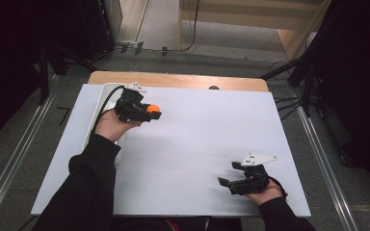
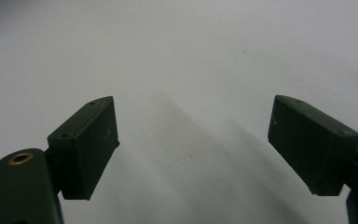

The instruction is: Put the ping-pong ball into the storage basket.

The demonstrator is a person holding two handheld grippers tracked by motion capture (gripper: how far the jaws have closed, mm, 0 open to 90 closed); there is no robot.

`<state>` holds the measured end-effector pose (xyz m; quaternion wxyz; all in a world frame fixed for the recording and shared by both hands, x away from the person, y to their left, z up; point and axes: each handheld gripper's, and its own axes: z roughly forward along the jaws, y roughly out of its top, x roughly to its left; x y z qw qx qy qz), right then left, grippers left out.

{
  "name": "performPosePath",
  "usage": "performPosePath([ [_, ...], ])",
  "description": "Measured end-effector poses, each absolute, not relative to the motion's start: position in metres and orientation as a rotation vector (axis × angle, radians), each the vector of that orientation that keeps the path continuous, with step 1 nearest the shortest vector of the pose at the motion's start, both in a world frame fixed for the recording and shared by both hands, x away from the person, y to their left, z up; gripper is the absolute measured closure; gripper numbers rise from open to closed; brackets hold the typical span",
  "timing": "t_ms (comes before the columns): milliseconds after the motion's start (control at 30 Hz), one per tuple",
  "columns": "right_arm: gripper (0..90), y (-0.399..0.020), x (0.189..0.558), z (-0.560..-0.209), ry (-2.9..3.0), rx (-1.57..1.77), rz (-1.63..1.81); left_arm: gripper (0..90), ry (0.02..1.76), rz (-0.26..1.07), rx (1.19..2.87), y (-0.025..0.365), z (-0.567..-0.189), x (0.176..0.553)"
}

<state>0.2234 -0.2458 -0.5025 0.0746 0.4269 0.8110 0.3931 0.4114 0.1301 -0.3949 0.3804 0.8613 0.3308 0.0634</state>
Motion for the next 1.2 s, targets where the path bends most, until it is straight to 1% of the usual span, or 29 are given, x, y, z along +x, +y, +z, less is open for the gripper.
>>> performPosePath([
  [600,14.8,-0.245,0.225,-0.503,2.443,1.269,1.174,50.1,0.9,0.216,2.189,0.15,-0.394,0.417],
  [700,14.8,-0.245,0.226,-0.503,2.444,1.28,1.178,50.1,0.914,0.264,2.197,0.154,-0.392,0.416],
  [767,14.8,-0.245,0.226,-0.503,2.444,1.277,1.18,50.1,0.91,0.234,2.181,0.157,-0.391,0.416],
  [1200,14.8,-0.244,0.227,-0.502,2.447,1.274,1.181,50.1,0.946,0.271,2.155,0.171,-0.387,0.416],
])
